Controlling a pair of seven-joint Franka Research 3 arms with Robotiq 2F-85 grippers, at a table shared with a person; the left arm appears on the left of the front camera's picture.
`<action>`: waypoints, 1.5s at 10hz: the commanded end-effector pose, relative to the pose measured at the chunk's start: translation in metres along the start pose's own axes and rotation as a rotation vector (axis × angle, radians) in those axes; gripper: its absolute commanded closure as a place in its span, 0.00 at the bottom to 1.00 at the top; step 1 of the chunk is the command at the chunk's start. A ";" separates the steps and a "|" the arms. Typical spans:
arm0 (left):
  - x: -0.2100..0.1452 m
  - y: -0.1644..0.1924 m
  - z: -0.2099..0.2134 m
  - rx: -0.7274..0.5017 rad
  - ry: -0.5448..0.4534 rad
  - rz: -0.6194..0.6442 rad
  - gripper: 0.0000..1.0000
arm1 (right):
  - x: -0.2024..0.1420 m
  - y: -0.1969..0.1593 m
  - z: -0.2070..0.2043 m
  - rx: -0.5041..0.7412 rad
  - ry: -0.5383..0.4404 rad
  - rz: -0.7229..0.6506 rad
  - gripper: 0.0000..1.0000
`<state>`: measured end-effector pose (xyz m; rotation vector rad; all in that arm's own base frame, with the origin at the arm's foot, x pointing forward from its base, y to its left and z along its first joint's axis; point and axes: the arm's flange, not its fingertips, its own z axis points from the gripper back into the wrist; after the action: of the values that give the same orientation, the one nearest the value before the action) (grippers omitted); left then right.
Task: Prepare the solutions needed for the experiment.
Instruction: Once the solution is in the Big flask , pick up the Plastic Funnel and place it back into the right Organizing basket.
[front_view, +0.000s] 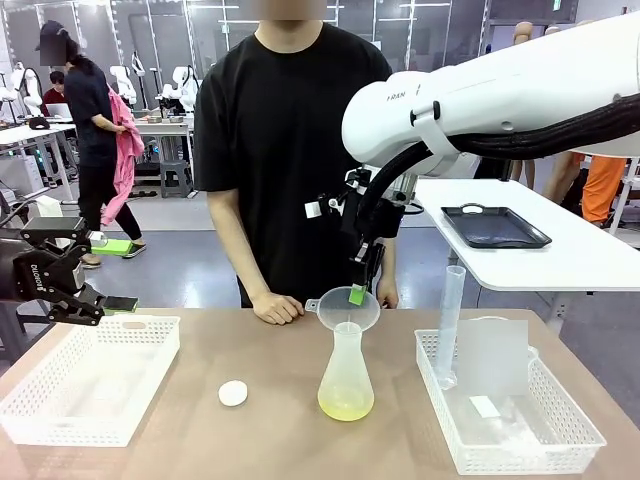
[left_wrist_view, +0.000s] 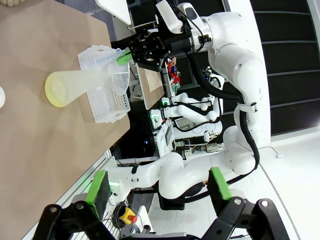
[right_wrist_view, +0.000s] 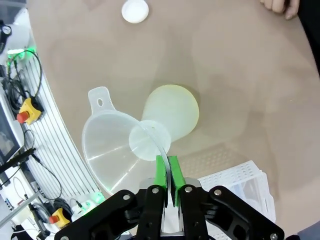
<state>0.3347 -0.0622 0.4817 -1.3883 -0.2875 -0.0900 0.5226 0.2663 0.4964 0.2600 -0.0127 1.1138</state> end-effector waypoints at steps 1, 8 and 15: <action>0.001 -0.002 -0.002 -0.023 -0.002 -0.003 0.00 | -0.010 0.004 -0.010 -0.014 -0.007 -0.013 1.00; 0.001 -0.002 -0.002 -0.023 -0.002 -0.003 0.00 | -0.016 0.040 0.045 -0.008 -0.062 0.109 1.00; 0.001 -0.002 -0.002 -0.023 -0.002 -0.003 0.00 | -0.041 0.058 0.116 -0.043 -0.085 0.184 1.00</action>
<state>0.3348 -0.0622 0.4817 -1.3884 -0.2873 -0.0899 0.4672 0.2386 0.6156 0.2371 -0.1297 1.2512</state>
